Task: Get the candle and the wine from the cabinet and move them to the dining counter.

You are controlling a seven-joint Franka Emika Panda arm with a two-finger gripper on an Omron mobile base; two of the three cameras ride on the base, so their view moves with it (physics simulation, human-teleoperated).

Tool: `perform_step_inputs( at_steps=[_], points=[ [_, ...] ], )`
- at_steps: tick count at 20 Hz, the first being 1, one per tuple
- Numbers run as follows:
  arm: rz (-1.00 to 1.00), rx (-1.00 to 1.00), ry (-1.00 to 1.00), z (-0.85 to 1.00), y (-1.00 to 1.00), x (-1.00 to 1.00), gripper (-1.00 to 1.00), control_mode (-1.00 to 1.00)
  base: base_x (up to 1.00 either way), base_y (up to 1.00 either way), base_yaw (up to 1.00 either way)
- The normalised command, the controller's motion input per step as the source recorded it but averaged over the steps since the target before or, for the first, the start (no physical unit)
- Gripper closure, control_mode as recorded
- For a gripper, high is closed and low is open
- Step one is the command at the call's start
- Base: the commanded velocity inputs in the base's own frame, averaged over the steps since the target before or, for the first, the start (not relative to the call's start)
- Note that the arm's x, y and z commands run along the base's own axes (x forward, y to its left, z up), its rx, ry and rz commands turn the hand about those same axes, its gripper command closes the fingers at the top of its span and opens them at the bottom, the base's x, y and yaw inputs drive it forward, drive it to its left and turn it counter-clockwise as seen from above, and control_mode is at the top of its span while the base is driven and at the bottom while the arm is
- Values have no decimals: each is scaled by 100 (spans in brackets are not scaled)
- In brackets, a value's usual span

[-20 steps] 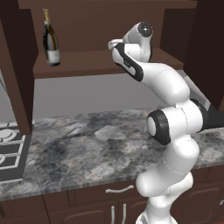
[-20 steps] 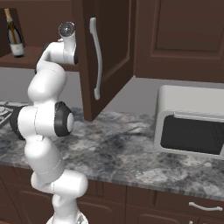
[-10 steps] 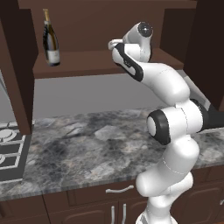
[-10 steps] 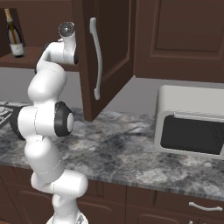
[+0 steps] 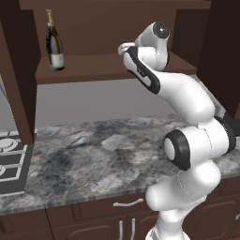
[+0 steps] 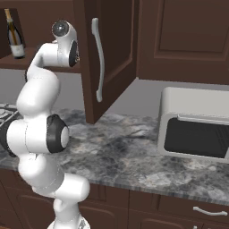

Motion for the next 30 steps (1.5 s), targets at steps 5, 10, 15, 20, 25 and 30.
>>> perform_step_inputs(
  at_steps=[5, 10, 15, 20, 25, 30],
  points=[
    [-1, 0, -10, 0, 1, -100, 100, -100, 0, 0, 0],
    [-5, 0, -20, 0, 0, -100, 100, -100, 0, 0, 0],
    [-12, 0, -18, 0, 0, -100, 100, -100, 0, 0, 0],
    [-12, 3, -1, 0, 0, -100, 100, -100, 0, 0, 0],
    [-3, 9, 17, 0, -2, -100, 100, -100, 0, 0, 0],
    [0, 7, 16, 0, 0, -96, 100, -100, 0, 0, 0]
  ],
)
